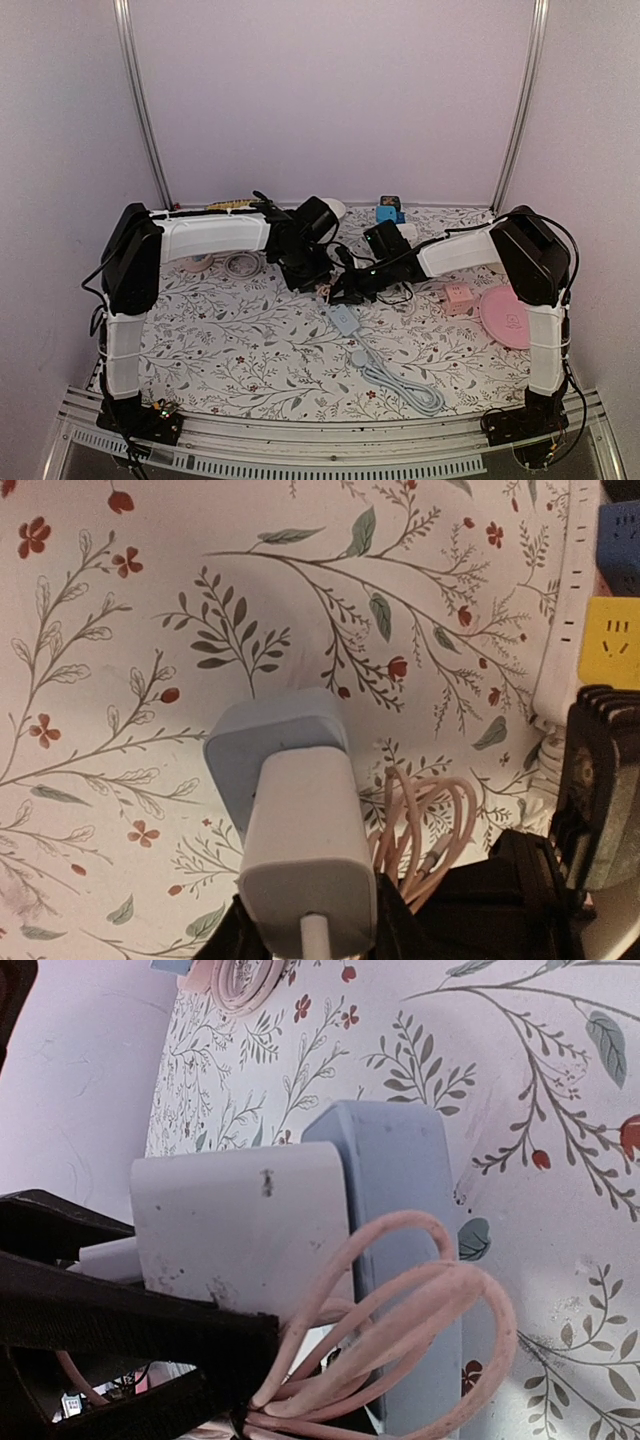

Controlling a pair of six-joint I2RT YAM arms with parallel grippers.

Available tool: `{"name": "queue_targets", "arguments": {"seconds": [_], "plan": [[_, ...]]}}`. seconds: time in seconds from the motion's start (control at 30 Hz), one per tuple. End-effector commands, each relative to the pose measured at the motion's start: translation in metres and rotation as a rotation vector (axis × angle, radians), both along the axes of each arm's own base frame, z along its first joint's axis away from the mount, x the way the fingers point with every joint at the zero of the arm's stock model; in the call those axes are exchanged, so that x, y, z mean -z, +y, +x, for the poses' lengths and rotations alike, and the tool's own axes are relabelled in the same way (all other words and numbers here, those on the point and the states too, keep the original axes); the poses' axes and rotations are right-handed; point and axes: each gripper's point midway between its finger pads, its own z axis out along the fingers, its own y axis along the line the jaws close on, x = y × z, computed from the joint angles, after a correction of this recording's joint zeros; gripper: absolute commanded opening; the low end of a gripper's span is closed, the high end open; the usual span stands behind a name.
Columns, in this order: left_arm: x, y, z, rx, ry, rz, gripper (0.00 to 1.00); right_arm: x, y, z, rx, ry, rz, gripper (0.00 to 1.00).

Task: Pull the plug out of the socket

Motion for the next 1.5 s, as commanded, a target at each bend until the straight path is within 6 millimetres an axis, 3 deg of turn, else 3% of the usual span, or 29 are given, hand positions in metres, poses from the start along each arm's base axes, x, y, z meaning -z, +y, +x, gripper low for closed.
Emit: {"name": "queue_targets", "arguments": {"seconds": [0.0,0.33,0.6,0.63,0.7,1.07,1.27,1.47], "plan": [[-0.013,-0.013,-0.021,0.093,-0.004,0.034,0.0,0.095,-0.07,0.004,0.169,0.128,-0.325,0.02],[-0.01,-0.005,-0.026,0.096,-0.014,0.077,0.0,0.099,-0.073,0.007,0.185,0.144,-0.328,0.02],[-0.007,0.013,-0.017,0.039,0.048,-0.121,0.0,0.104,-0.078,0.005,0.192,0.139,-0.352,0.02],[-0.019,0.016,-0.015,0.034,0.035,-0.15,0.0,0.104,-0.079,0.004,0.191,0.136,-0.355,0.02],[-0.021,0.018,-0.013,0.033,0.031,-0.157,0.0,0.105,-0.08,0.004,0.19,0.136,-0.358,0.02],[-0.025,-0.002,-0.012,0.086,-0.027,0.03,0.0,0.108,-0.08,0.005,0.187,0.135,-0.364,0.02],[-0.011,-0.001,-0.02,0.077,0.019,-0.029,0.0,0.11,-0.081,0.004,0.184,0.137,-0.37,0.02],[0.003,0.022,-0.016,0.023,0.079,-0.127,0.0,0.113,-0.083,0.003,0.182,0.139,-0.378,0.02]]}}
